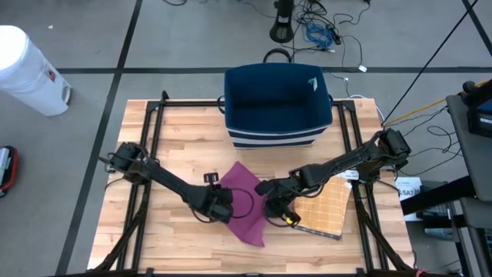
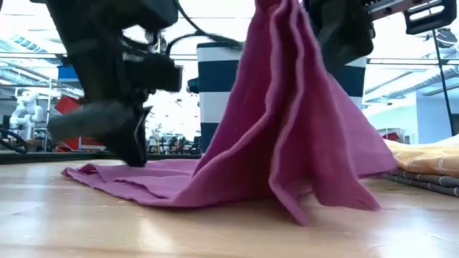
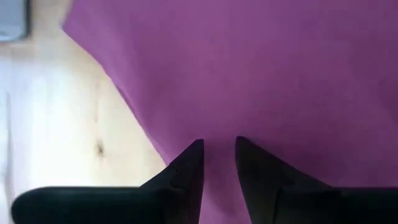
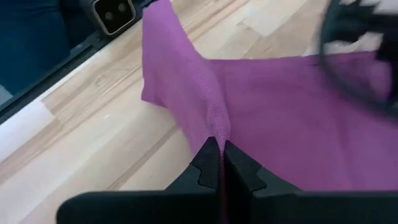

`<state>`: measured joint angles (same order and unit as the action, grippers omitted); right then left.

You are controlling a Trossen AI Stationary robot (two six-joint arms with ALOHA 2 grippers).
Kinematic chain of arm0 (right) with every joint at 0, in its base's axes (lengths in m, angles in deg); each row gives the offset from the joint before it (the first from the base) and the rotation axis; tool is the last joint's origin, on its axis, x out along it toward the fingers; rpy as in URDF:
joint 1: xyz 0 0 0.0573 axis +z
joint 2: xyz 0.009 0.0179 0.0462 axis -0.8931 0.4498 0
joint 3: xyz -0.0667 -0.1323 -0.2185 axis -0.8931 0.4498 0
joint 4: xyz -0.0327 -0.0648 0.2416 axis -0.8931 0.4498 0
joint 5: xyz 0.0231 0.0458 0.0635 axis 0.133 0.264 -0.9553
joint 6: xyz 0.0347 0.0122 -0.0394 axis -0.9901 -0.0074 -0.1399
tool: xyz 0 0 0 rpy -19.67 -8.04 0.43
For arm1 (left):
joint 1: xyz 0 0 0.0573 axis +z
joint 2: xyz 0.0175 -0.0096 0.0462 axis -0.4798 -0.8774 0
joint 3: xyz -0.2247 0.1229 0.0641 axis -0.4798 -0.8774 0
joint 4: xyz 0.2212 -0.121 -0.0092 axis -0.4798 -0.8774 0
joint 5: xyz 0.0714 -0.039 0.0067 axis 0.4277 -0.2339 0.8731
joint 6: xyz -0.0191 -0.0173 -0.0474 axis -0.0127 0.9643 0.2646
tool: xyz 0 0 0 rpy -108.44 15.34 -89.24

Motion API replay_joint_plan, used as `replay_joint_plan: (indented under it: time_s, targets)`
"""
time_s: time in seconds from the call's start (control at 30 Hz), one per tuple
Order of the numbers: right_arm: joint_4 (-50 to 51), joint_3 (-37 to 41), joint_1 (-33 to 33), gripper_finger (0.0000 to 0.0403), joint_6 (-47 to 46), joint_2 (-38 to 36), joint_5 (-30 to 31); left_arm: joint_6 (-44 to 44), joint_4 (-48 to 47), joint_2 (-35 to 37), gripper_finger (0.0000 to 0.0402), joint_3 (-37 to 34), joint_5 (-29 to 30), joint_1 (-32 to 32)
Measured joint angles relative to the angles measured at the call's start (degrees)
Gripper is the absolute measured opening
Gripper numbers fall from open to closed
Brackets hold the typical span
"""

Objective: Fold towel
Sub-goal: Fold the purple towel

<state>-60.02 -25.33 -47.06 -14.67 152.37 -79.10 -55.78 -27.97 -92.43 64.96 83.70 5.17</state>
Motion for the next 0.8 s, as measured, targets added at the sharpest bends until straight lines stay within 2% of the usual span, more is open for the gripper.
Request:
replay_joint_plan:
  time_s: [0.5,0.63,0.8]
  targets:
    - [-6.39,-0.02,-1.20,0.0000,7.02,0.00,9.97,-2.34,6.63,-2.10,0.0098,0.00,1.43,-0.20]
    - [-8.03,-0.05,-2.75,0.0000,7.22,0.78,10.39,-2.58,8.40,-2.12,0.0098,0.00,1.06,-0.56]
    - [-9.05,-0.09,-4.52,0.0000,7.62,5.58,10.17,-3.63,9.70,-2.16,0.0098,-0.02,0.86,-0.81]
